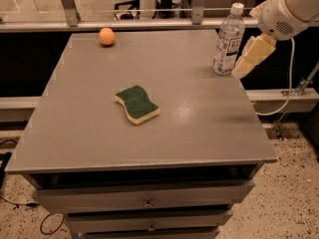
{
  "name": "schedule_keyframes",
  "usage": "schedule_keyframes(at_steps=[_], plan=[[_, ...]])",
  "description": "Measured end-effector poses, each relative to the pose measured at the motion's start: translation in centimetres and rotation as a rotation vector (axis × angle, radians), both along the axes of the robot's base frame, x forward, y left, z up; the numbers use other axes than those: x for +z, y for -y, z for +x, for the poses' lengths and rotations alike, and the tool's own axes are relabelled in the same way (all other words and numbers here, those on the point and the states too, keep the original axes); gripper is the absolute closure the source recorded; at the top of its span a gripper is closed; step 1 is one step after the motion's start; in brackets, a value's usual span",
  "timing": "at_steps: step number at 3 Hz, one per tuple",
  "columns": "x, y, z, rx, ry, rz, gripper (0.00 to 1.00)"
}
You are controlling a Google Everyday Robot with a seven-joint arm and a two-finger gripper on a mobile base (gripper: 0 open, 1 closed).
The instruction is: Move blue plastic bottle near sponge
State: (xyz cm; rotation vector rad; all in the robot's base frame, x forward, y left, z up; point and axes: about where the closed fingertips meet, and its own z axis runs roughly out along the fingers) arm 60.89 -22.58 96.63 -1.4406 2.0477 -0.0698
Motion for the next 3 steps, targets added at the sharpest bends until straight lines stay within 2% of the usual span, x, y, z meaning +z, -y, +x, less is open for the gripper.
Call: schedule_keyframes(at_steps=[1, 2, 3], plan=[[-1.2, 0.3, 5.4, -0.082, 0.073, 0.052, 0.0], [-1.5, 0.4, 8.3, -0.121, 0.11, 0.12, 0.0], [-1.6, 1.4, 10.3, -0.173, 0.131, 0.222, 0.0]])
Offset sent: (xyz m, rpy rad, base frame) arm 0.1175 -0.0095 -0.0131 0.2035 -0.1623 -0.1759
